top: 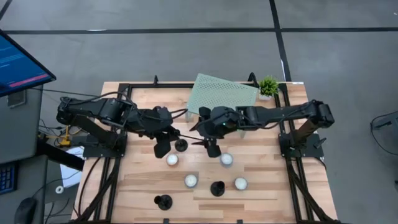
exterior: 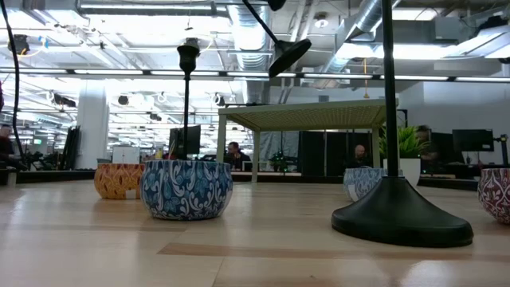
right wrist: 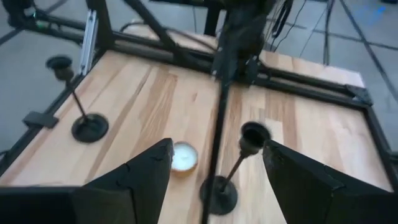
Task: Pick & Place candle stick holders
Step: Put the black candle holder on the shelf
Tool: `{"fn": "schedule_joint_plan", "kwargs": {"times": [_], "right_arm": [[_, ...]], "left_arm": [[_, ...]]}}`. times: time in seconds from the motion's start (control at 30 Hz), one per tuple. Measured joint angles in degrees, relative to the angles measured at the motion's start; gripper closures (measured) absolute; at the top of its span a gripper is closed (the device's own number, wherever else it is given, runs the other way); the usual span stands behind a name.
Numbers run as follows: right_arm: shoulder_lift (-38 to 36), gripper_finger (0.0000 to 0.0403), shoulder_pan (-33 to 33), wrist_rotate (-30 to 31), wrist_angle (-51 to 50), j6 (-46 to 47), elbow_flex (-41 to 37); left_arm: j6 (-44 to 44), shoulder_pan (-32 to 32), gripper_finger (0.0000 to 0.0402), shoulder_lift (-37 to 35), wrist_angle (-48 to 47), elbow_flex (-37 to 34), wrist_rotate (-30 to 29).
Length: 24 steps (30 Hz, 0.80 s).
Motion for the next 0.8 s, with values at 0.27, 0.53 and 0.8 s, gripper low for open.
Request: {"fn": "schedule_joint_plan", "kwargs": {"times": [0.27,0.53,0.8], "right_arm": [[-0.3,0.023,-0.8,-1.5,-0.1,0.0,-0.1],[0.9,0.0298,-0.8,-1.7,-1.7,0.4,-0.2],[0.8,0.0392,-0.8,-1.3,-1.3,1.2,-0.1]], "left_arm": [[1.7,0.0,0.0265,0.0,0.9,0.0,-0.9],[2.6,0.0,0.0265,0.0,1.9,0.0,-1.3],[3.2,0.0,0.0265,0.0,2.7,0.0,-1.6]]}}
